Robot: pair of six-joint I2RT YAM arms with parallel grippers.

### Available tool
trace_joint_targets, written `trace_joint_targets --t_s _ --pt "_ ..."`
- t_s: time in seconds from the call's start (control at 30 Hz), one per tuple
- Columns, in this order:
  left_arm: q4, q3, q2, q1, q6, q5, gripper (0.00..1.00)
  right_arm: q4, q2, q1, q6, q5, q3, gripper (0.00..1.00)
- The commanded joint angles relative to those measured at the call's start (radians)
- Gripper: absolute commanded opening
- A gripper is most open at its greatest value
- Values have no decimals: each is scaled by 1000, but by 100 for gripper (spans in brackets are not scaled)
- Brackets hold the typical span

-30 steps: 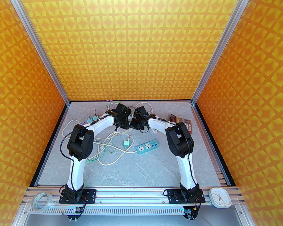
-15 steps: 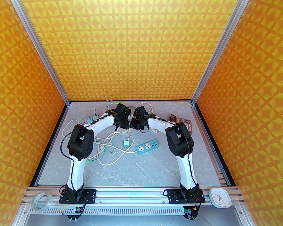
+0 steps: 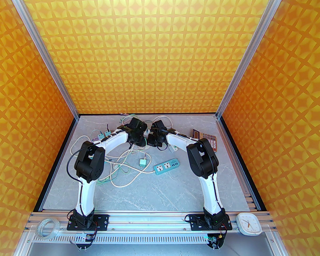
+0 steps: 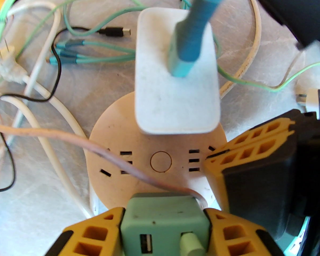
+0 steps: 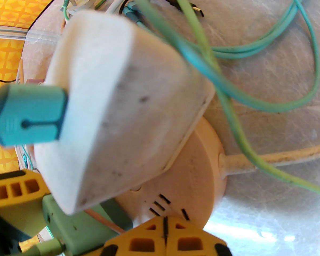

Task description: Pull the plug off the socket

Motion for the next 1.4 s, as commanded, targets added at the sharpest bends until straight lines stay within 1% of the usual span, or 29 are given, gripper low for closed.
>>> trace_joint_targets --t_s 0.0,0.1,0.17,0.33,0.47,0.5,0.6,0.73,0.97,1.03,1.2,1.37 --pt "18 66 -10 -43 50 -58 0 -192 99 4 -18 98 -49 0" --pt "26 60 -19 -38 38 -57 0 -193 102 4 -18 98 -46 0" --pt "42 48 -36 -23 14 -36 0 -195 101 4 -20 98 -46 0" --pt "65 37 -65 46 -76 125 0 -201 105 4 -25 100 -39 0" --pt "86 29 -77 90 -136 218 0 -220 111 5 -33 103 -26 0" --pt "91 25 -80 90 -135 220 0 -220 112 5 -33 103 -25 0" --pt "60 46 -68 81 -105 195 0 -224 112 8 -32 106 -23 0" --pt "1 87 -30 24 -28 73 0 -226 113 9 -34 110 -22 0" --pt "-51 129 33 -53 55 -100 0 -236 118 12 -38 115 -12 0" --pt "-47 129 33 -58 60 -119 0 -236 118 13 -38 115 -10 0" --pt "-31 112 15 -52 50 -126 0 -239 119 13 -41 116 -7 0" --pt "-11 92 -7 -33 19 -77 0 -240 118 14 -40 115 -8 0"
